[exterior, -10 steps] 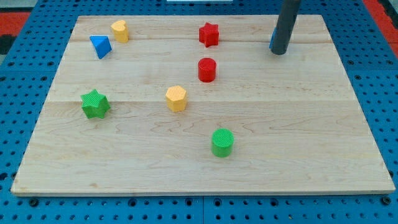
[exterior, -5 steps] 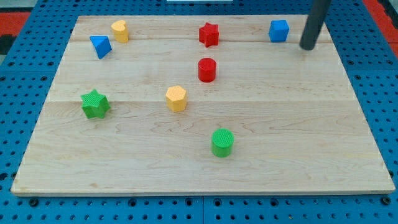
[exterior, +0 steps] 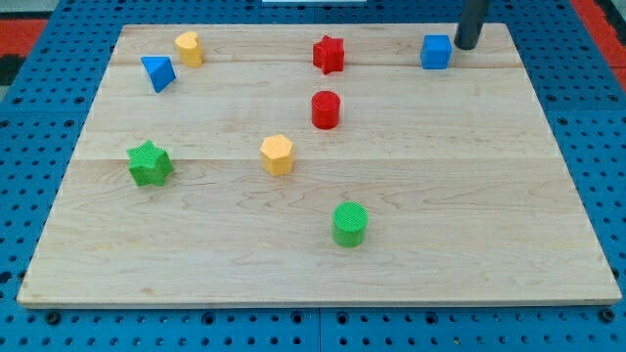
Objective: Push blue cube towards red star
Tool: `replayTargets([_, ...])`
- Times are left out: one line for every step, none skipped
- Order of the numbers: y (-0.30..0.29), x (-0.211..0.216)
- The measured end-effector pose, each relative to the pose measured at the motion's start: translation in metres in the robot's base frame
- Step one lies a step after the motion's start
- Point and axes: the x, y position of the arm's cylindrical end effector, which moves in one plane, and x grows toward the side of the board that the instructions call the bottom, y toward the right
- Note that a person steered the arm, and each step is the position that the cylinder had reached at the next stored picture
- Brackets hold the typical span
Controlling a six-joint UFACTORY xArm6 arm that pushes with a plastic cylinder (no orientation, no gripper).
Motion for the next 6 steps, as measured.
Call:
replayTargets([0.034,-0.006])
replayTargets([0.06,-0.007])
replayTargets([0.081,-0.007])
replayTargets([0.1,-0.007])
replayTargets([0.113,-0.006])
replayTargets([0.113,-0.002])
